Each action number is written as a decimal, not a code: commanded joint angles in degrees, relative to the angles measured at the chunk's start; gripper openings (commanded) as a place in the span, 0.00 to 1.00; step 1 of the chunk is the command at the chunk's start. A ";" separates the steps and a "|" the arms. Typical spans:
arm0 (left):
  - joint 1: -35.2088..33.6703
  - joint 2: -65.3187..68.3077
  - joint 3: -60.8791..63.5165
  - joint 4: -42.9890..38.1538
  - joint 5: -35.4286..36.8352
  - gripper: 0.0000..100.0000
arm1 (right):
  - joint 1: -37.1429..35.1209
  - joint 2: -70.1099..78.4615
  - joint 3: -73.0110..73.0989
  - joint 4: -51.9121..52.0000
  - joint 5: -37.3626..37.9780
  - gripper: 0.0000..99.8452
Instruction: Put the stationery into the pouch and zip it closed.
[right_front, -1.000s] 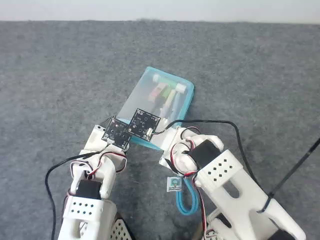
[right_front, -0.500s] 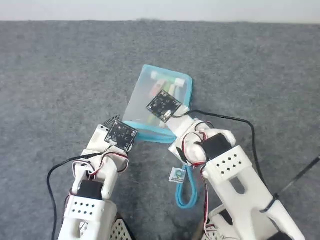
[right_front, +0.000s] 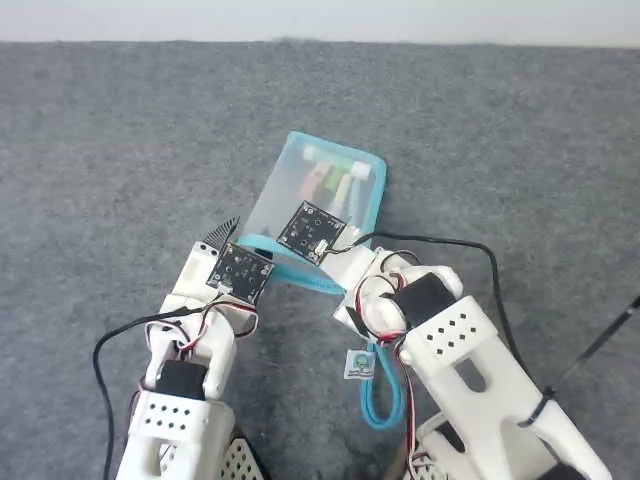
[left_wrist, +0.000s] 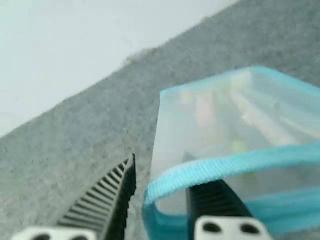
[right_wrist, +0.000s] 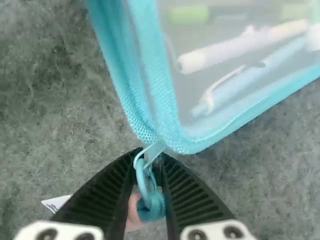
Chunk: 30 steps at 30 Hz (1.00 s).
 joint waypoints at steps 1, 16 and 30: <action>0.35 -0.44 -0.92 -2.64 0.35 0.14 | -0.75 -2.77 -0.53 0.57 1.05 0.01; 0.35 -0.44 -1.89 6.24 6.77 0.01 | 7.96 -2.24 -5.89 -1.01 -6.77 0.01; 4.04 -0.44 -9.63 22.95 15.12 0.01 | -8.40 -3.30 -18.46 8.92 -8.44 0.01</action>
